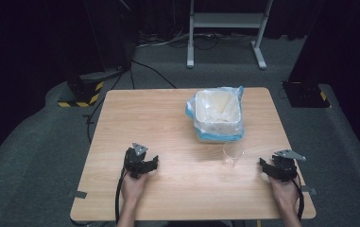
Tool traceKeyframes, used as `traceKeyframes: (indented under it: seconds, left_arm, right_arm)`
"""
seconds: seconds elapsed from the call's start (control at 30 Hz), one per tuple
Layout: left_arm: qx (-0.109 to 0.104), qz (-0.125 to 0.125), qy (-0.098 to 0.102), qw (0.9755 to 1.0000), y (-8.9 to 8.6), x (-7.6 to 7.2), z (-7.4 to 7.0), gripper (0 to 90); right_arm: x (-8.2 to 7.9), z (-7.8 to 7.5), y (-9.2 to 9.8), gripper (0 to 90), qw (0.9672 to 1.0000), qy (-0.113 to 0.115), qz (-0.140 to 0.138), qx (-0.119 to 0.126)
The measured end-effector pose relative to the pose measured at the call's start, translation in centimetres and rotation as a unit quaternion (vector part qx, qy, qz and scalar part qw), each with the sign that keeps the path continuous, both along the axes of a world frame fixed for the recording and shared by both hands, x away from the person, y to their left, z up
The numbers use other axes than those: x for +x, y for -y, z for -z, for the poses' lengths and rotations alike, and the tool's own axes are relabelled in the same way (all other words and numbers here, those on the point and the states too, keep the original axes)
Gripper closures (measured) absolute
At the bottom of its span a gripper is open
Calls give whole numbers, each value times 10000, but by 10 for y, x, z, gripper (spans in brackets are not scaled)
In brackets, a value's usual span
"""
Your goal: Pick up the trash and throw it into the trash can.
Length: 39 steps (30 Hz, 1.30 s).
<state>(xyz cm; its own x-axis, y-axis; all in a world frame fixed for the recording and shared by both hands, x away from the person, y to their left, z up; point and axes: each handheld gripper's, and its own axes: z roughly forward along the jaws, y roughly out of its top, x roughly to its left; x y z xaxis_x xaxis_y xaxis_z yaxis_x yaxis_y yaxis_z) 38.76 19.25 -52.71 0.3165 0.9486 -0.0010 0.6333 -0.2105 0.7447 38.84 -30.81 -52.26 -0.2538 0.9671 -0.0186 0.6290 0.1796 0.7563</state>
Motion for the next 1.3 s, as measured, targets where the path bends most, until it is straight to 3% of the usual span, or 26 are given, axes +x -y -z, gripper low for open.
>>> traceKeyframes:
  seconds: [0.33, 0.73, 0.97, 1.3]
  left_arm:
    - [-1, 1, 0, 10000, 0, 0, 0, 294]
    - [-4, 2, 1, 10000, 0, 0, 0, 293]
    - [-5, 6, 1, 10000, 0, 0, 0, 293]
    - [-5, 5, 1, 10000, 0, 0, 0, 293]
  right_arm:
    - [-4, -1, 0, 482, 9999, 157, 36, 23]
    - [-10, -9, -3, 504, 9994, 257, -163, 172]
    - [-13, -14, -6, 508, 9990, 320, -306, 43]
    - [-16, -22, -9, 536, 9976, 379, -434, 374]
